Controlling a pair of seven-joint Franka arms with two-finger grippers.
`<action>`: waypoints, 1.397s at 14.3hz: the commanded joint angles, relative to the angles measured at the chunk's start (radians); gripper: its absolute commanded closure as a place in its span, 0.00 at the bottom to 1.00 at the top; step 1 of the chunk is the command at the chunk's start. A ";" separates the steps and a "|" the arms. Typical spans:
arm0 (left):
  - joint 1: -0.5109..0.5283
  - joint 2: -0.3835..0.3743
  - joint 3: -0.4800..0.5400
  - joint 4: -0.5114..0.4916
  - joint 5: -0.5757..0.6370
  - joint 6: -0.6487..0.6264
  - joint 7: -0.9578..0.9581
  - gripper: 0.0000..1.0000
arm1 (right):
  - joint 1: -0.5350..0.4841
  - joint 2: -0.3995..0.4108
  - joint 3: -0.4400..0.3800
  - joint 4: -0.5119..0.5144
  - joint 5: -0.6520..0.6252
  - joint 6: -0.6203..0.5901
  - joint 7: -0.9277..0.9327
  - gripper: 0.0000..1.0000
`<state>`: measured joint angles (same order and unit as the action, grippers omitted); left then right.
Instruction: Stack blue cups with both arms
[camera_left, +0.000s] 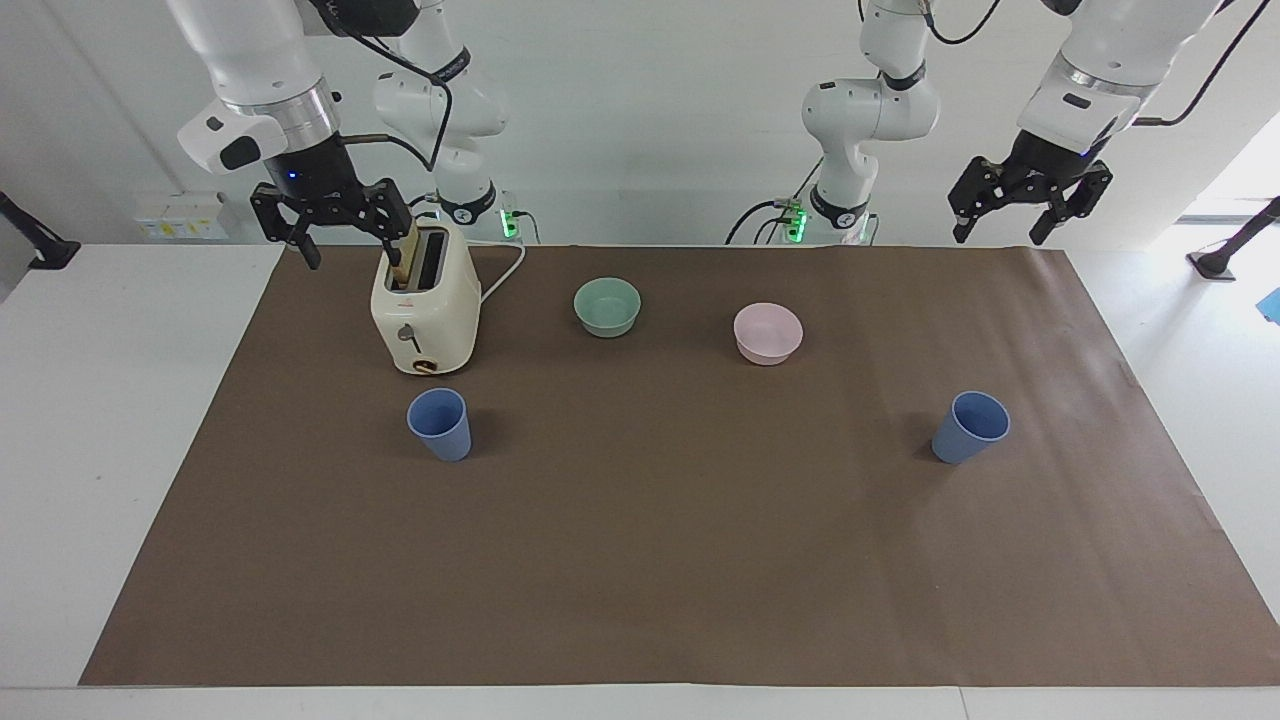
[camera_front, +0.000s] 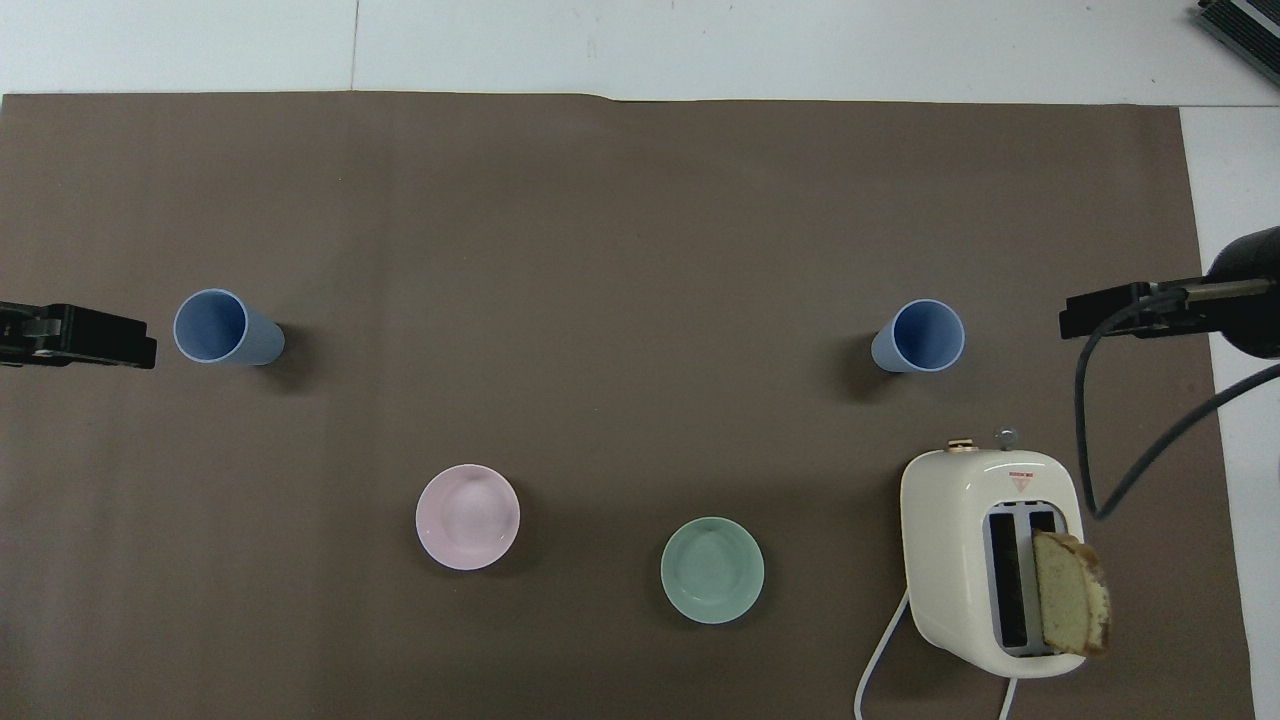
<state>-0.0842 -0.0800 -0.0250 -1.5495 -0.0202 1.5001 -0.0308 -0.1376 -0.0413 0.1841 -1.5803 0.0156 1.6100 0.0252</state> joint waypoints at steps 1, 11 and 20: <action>-0.005 -0.020 0.005 -0.023 -0.011 0.019 0.000 0.00 | -0.014 -0.019 0.008 -0.023 0.018 0.005 -0.008 0.00; -0.003 -0.020 0.005 -0.026 -0.014 0.020 -0.001 0.00 | -0.014 -0.017 0.008 -0.023 0.018 0.007 -0.008 0.00; 0.026 -0.011 0.008 -0.070 -0.017 0.129 0.002 0.00 | -0.014 -0.017 0.008 -0.023 0.018 0.007 -0.008 0.00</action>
<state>-0.0823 -0.0789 -0.0188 -1.5755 -0.0227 1.5786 -0.0311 -0.1376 -0.0413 0.1841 -1.5807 0.0156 1.6100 0.0252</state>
